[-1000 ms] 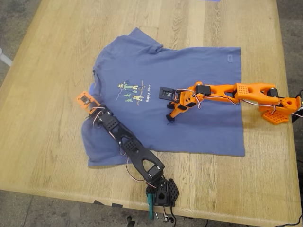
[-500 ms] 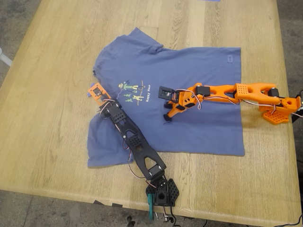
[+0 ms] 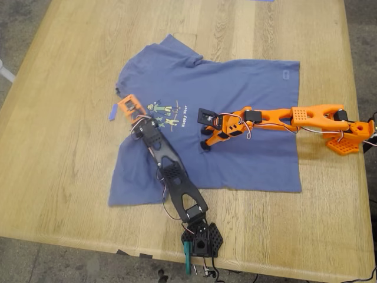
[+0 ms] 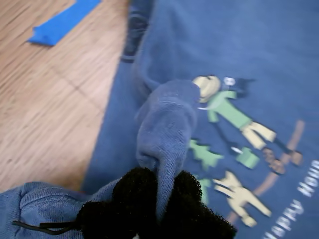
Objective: Fold a T-shirt
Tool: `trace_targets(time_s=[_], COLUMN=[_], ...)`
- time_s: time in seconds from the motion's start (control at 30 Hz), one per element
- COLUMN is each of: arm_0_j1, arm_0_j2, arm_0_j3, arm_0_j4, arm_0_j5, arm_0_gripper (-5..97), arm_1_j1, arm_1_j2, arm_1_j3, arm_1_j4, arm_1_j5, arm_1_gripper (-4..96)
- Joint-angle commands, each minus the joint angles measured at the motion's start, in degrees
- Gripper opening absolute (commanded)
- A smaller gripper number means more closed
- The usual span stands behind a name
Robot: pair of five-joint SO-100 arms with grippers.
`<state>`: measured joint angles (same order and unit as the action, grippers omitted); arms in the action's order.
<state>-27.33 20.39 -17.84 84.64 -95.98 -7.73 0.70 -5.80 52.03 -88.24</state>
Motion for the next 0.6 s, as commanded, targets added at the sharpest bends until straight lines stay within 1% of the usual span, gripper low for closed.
trace_targets(time_s=[0.0, 0.03, 0.07, 0.17, 0.3, 0.57], arm_0_j1=[3.08, 3.52, 3.87, 4.48, 6.50, 15.21], arm_0_j2=[15.03, 15.73, 16.35, 17.75, 20.30, 26.28], arm_0_j3=[-1.32, -1.32, -1.32, -1.32, -1.41, -1.41], arm_0_j4=[2.20, 2.64, 2.99, 4.13, 6.68, 11.60], arm_0_j5=[-0.88, -1.05, -1.14, -1.23, -1.76, -2.20], arm_0_gripper=[0, 0, 0, 0, 0, 0], arm_1_j1=[-0.09, 0.09, 0.35, 0.97, 2.81, 11.95], arm_1_j2=[-0.97, -1.14, -1.14, -1.49, -1.93, -0.26], arm_1_j3=[-0.18, -0.26, -0.26, -0.35, -0.62, -0.70], arm_1_j4=[0.79, 0.97, 1.32, 2.81, 2.81, 4.04], arm_1_j5=[-0.35, -0.53, -0.62, -0.97, -0.26, 0.18], arm_1_gripper=[11.7, 1.3, 0.1, -0.1, -0.1, -0.1])
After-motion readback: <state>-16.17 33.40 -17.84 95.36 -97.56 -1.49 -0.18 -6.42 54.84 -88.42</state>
